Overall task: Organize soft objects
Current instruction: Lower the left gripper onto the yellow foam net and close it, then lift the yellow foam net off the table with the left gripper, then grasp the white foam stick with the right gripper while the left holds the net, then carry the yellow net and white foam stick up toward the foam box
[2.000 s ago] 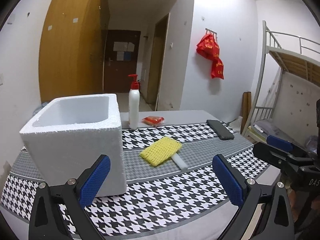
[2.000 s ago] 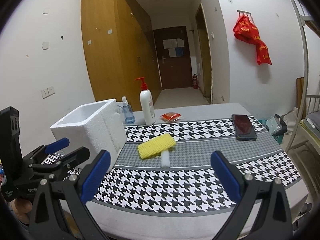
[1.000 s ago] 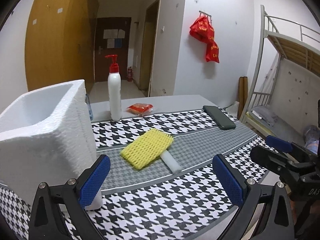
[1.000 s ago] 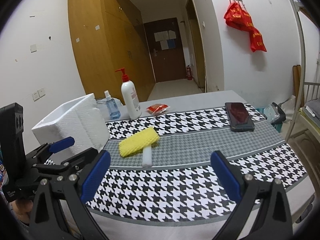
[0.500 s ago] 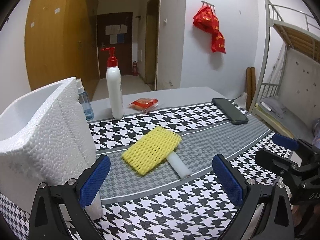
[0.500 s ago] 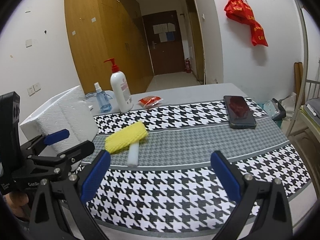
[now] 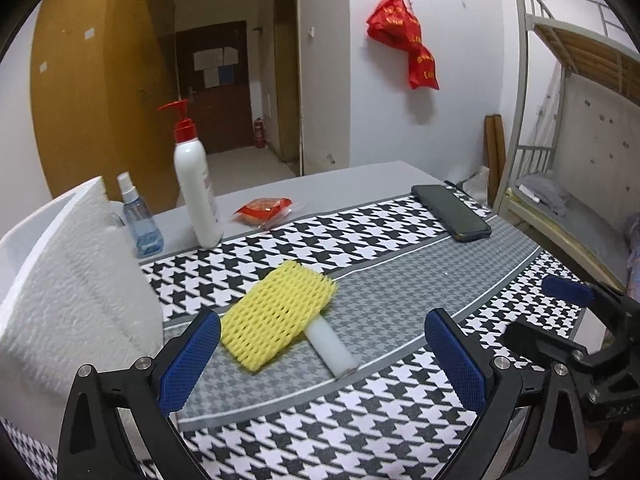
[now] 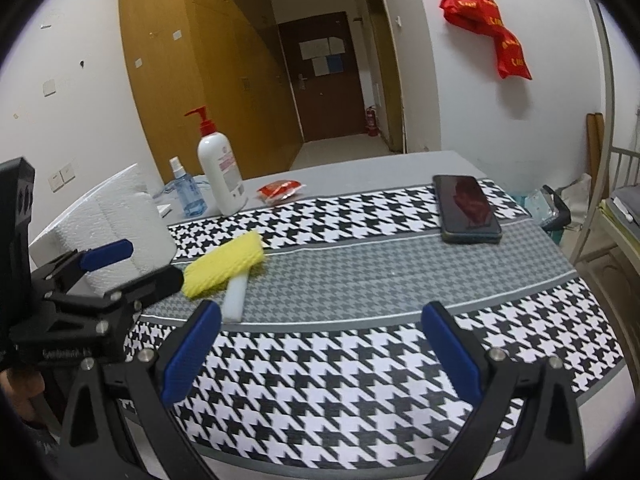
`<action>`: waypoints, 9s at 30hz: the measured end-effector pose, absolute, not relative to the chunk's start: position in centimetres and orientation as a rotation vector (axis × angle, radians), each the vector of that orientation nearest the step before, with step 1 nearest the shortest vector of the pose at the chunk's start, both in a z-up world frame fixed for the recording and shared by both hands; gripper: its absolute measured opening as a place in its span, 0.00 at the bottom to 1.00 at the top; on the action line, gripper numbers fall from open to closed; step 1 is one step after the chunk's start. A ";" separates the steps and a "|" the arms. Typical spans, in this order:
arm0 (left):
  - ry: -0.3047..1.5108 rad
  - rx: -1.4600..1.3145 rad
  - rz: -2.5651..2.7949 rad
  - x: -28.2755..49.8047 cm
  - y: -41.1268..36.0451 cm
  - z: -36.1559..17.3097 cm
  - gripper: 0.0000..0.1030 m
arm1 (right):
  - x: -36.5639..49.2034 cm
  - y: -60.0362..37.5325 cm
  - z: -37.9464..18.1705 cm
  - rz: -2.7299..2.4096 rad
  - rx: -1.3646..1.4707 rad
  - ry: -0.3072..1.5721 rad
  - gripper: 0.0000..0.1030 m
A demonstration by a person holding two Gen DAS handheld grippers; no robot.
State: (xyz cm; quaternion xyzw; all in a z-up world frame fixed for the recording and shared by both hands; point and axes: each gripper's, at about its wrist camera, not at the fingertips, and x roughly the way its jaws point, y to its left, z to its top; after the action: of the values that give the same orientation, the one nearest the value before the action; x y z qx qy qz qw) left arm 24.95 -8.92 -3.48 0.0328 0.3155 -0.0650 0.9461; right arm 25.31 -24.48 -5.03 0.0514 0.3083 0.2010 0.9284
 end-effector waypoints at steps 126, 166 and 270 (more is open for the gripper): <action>0.783 -0.175 -0.141 32.0 -1.4 -7.3 0.21 | 33.0 -10.4 -9.9 0.659 -0.231 0.908 0.86; 0.782 -0.174 -0.143 32.0 -1.4 -7.4 0.20 | 32.7 -11.4 -9.1 0.654 -0.235 0.907 0.23; 0.469 -0.095 0.114 12.6 7.9 5.0 0.20 | 19.4 -7.3 7.5 0.787 -0.072 0.430 0.23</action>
State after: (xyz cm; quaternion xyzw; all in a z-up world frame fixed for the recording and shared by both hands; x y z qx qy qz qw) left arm 12.59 7.95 5.00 -0.0470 0.2324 0.0563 0.9699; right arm 19.37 -7.34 7.46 -0.0348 0.2080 0.3805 0.9004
